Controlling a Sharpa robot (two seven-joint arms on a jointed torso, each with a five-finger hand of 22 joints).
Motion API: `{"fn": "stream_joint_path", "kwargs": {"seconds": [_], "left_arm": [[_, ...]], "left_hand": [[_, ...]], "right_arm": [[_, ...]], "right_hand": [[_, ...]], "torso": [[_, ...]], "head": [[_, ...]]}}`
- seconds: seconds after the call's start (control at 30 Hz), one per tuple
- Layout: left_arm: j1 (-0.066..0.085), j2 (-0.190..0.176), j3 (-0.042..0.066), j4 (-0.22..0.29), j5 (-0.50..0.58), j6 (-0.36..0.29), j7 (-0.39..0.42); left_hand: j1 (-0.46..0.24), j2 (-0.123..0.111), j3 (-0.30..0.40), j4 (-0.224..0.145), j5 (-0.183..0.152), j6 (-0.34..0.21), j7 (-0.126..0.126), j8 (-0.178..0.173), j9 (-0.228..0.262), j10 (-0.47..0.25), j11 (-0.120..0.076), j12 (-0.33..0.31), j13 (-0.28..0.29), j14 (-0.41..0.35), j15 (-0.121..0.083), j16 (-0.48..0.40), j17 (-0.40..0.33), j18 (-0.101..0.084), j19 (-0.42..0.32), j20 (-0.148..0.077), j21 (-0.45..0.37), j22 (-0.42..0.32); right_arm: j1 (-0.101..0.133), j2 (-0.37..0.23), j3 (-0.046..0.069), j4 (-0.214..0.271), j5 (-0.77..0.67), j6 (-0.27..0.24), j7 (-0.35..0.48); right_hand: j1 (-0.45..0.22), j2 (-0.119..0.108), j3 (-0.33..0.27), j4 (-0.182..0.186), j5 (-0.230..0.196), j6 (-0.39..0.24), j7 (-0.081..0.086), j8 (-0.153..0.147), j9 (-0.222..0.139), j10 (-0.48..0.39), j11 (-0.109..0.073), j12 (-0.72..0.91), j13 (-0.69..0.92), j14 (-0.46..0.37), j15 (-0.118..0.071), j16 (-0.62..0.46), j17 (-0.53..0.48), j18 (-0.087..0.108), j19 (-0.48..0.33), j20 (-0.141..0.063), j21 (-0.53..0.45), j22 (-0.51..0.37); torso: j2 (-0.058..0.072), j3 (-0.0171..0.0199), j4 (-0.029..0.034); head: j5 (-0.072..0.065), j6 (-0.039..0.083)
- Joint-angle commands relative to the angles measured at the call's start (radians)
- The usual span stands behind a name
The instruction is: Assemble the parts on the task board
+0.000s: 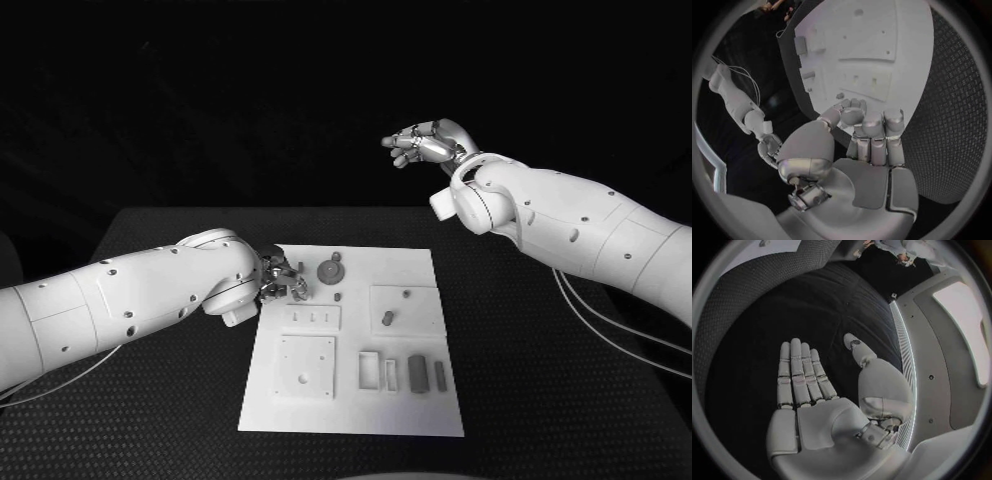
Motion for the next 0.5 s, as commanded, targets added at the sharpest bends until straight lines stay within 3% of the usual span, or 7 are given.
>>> {"fn": "stream_joint_path", "kwargs": {"seconds": [0.03, 0.5], "left_arm": [[-0.004, 0.005, 0.000, -0.002, 0.001, 0.026, -0.008], [-0.015, 0.028, -0.001, -0.014, 0.027, 0.042, -0.002]], "left_hand": [[-0.012, 0.000, 0.000, 0.006, 0.003, 0.051, -0.042, 0.003, 0.016, -0.014, -0.008, 0.005, 0.001, 0.021, -0.032, 0.006, -0.002, 0.036, 0.006, -0.083, 0.006, 0.021], [-0.078, 0.028, 0.000, 0.030, 0.020, 0.074, -0.049, 0.012, 0.038, -0.020, -0.015, 0.011, -0.002, 0.010, -0.038, 0.026, -0.024, 0.035, -0.013, -0.086, 0.023, 0.019]], "right_arm": [[0.001, 0.005, 0.000, 0.001, 0.008, 0.044, 0.015], [0.001, 0.015, 0.000, -0.002, 0.003, 0.051, 0.008]], "right_hand": [[0.004, 0.011, -0.008, 0.000, -0.002, -0.009, 0.019, 0.005, -0.003, 0.016, -0.001, -0.022, -0.028, 0.011, 0.000, -0.018, -0.012, 0.000, 0.004, 0.009, -0.011, -0.006], [0.022, 0.014, -0.009, -0.004, 0.003, -0.014, 0.022, 0.005, -0.009, 0.026, 0.001, -0.039, -0.055, 0.013, 0.003, -0.035, -0.021, 0.001, 0.001, 0.014, -0.022, -0.008]], "torso": [[0.000, -0.0013, 0.0003], [-0.001, -0.0016, 0.0021]], "head": [[-0.004, -0.006], [-0.008, -0.017]]}}
